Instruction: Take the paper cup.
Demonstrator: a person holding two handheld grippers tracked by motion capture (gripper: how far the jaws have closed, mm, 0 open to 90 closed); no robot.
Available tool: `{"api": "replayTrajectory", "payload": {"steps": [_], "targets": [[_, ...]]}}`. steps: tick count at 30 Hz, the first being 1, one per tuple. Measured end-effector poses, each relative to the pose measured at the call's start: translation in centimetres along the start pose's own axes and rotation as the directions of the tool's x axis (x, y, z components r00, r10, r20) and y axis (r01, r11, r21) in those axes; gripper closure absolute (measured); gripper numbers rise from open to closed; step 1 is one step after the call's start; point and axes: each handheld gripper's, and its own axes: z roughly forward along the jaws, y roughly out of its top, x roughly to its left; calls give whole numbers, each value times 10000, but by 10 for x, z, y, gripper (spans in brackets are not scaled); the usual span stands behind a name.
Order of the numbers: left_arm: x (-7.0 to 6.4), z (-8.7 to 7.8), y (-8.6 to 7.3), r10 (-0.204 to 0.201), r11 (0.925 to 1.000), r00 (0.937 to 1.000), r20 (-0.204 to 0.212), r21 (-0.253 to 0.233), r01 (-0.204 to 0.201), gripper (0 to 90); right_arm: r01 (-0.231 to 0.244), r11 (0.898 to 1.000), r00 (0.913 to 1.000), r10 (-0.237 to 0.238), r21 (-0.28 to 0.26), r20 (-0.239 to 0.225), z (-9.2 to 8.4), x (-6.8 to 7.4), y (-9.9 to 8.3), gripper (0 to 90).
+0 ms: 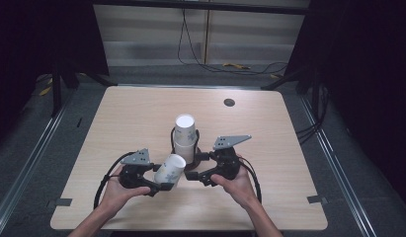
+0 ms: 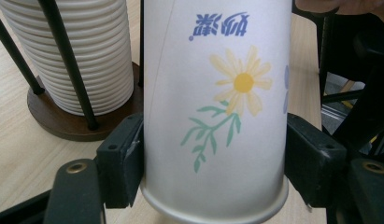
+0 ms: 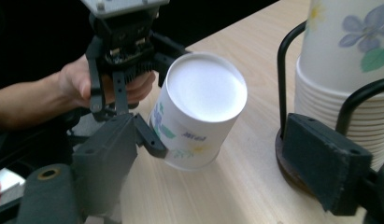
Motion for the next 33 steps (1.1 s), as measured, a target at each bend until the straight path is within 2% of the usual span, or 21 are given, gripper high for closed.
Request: {"api": "replayTrajectory", "payload": {"steps": [5,9,13,14,15,17,19,21,22,23,24,29,31,33], "targets": [[-1,-3,4,85,10000,9999,89,24,-85,298,121,9989,9999,-119,459,-48,2,0,-1,179],[-1,-4,9,356,9991,9994,-47,217,-355,300,198,9973,9998,-199,709,-3,2,-1,-2,177],[0,-2,12,302,9992,9995,-13,251,-302,302,415,9921,9989,-440,1180,186,4,-1,-3,210],[0,-2,13,355,9986,9994,22,397,-356,301,415,9921,9989,-440,1180,186,4,-1,-3,210],[-1,-2,18,719,9952,9973,-146,679,-707,301,474,9894,9985,-509,1376,222,5,-1,-3,218],[-1,-3,21,721,9948,9974,-32,717,-717,301,562,9857,9973,-631,1588,387,5,-2,-3,231],[-1,-1,25,861,9923,9963,-44,895,-854,301,575,9830,9971,-652,1744,389,5,-2,-4,240],[-1,1,29,1165,9863,9931,-113,1190,-1143,299,606,9799,9963,-709,1902,478,5,-3,-5,245],[-1,3,31,1143,9852,9934,60,1278,-1141,299,608,9781,9965,-710,1993,443,5,-4,-6,244],[-1,3,31,1143,9852,9934,60,1278,-1141,296,608,9781,9965,-710,1993,443,5,-4,-6,244],[-2,4,34,1342,9775,9909,145,1625,-1347,295,593,9751,9970,-683,2137,350,5,-4,-6,247],[-4,10,36,1523,9726,9882,181,1749,-1531,296,651,9716,9972,-720,2273,223,4,-1,-5,234],[-6,12,35,1647,9680,9863,25,1918,-1621,296,707,9697,9962,-805,2338,325,4,0,-4,216],[-6,15,34,1842,9587,9829,-9,2206,-1795,297,745,9691,9955,-860,2351,390,3,0,-4,204]]}}
